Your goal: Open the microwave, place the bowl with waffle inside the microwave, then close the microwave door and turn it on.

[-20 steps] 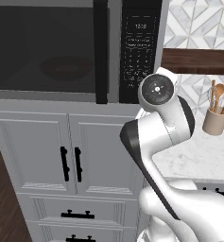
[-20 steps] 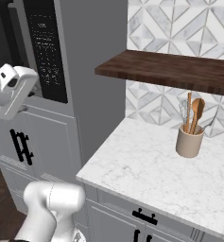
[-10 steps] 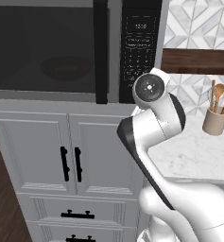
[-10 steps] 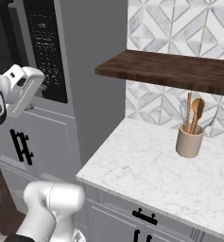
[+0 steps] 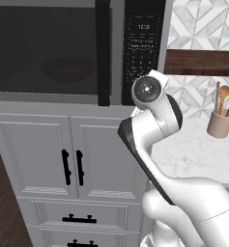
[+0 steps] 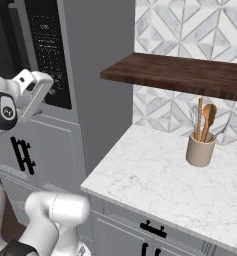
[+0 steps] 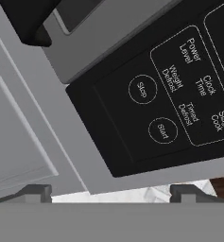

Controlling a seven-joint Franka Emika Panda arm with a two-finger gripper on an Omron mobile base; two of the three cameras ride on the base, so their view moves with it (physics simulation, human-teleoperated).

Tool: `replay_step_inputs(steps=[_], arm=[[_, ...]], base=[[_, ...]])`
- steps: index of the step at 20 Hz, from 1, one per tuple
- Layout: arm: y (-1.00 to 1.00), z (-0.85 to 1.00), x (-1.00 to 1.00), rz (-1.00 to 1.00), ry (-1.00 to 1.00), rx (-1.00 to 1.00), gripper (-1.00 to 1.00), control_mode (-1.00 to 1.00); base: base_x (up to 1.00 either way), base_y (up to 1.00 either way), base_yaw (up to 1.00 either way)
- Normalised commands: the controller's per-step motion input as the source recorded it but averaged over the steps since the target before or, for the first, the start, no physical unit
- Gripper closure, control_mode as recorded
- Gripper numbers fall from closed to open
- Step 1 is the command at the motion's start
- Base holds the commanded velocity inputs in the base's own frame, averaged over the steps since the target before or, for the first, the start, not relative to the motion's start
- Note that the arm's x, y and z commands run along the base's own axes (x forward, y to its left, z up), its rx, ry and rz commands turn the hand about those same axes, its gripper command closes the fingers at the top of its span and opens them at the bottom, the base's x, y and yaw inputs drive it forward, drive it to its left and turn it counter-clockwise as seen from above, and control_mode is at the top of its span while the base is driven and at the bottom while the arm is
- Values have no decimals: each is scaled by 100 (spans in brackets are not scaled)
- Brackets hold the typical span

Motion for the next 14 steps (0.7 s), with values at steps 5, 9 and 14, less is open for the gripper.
replay_step_inputs(steps=[5,9,14], arm=[[0,0,31,0,0,0,-100,-100],[0,-5,37,1,0,0,-100,-100],[0,-17,38,2,0,0,-100,-100]], base=[[0,0,0],[0,0,0],[0,0,0]])
